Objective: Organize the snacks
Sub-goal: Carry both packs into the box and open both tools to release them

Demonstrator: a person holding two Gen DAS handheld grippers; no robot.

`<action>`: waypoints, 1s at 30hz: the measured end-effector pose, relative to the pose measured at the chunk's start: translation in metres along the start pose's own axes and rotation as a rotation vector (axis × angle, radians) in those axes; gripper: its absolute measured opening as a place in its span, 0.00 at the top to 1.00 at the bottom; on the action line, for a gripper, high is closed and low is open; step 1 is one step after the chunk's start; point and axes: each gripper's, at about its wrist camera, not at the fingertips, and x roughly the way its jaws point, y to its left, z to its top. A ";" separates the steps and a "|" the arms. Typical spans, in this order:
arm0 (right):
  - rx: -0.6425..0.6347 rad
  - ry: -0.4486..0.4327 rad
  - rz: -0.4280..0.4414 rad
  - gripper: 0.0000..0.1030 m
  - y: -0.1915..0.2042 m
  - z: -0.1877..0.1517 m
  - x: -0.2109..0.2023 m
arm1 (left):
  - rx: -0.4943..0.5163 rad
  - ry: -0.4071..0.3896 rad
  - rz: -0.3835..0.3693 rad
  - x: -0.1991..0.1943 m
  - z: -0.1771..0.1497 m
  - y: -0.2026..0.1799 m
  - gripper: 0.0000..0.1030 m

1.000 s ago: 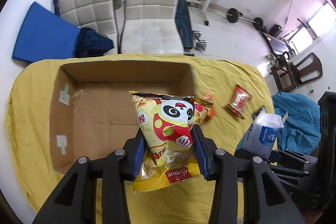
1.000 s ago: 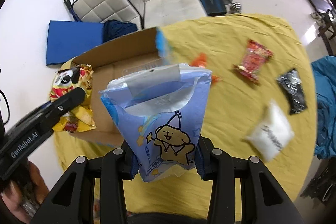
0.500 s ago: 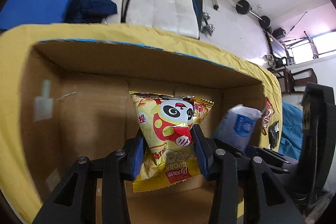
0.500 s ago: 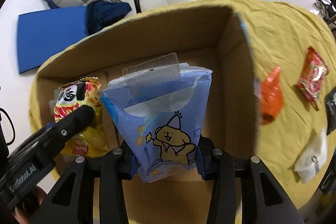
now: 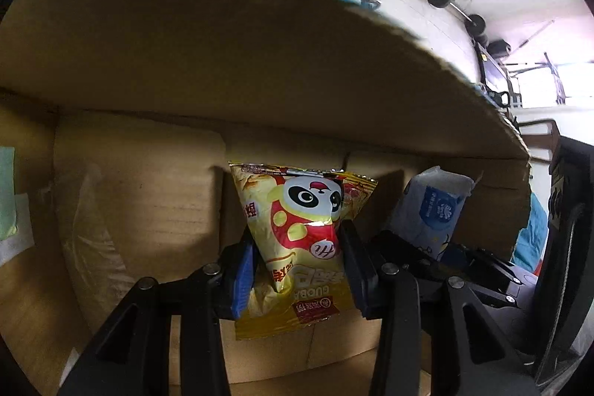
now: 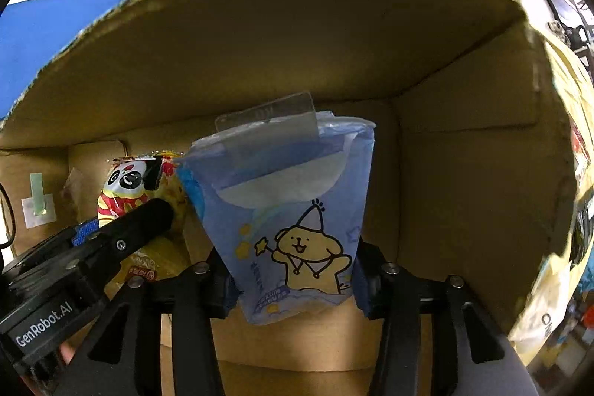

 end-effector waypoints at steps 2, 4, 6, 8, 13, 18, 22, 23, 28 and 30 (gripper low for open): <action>-0.015 0.000 -0.010 0.48 0.003 0.001 0.002 | -0.020 0.010 -0.008 0.001 -0.001 0.002 0.61; -0.026 0.009 -0.016 0.46 0.006 0.006 0.007 | -0.027 0.014 0.005 0.002 -0.001 0.005 0.57; -0.044 0.014 0.005 0.37 0.010 0.005 0.007 | -0.016 -0.002 0.029 -0.003 -0.003 0.004 0.49; -0.044 0.021 0.028 0.30 0.015 0.004 0.007 | 0.004 -0.021 0.063 -0.009 -0.010 0.003 0.40; -0.057 0.009 0.018 0.27 0.017 0.001 -0.002 | 0.039 -0.051 0.142 -0.027 -0.016 -0.004 0.13; -0.067 -0.013 0.005 0.24 0.020 -0.007 -0.018 | 0.068 -0.111 0.213 -0.050 -0.030 -0.013 0.02; -0.068 -0.048 -0.009 0.01 0.025 -0.027 -0.033 | 0.090 -0.167 0.237 -0.064 -0.047 -0.010 0.01; -0.068 -0.063 -0.020 0.00 0.028 -0.035 -0.034 | 0.094 -0.175 0.237 -0.068 -0.053 -0.008 0.00; -0.071 -0.084 -0.040 0.00 0.034 -0.058 -0.050 | 0.122 -0.222 0.257 -0.087 -0.064 -0.006 0.00; -0.065 -0.092 -0.043 0.00 0.028 -0.064 -0.054 | 0.147 -0.209 0.271 -0.092 -0.069 -0.009 0.01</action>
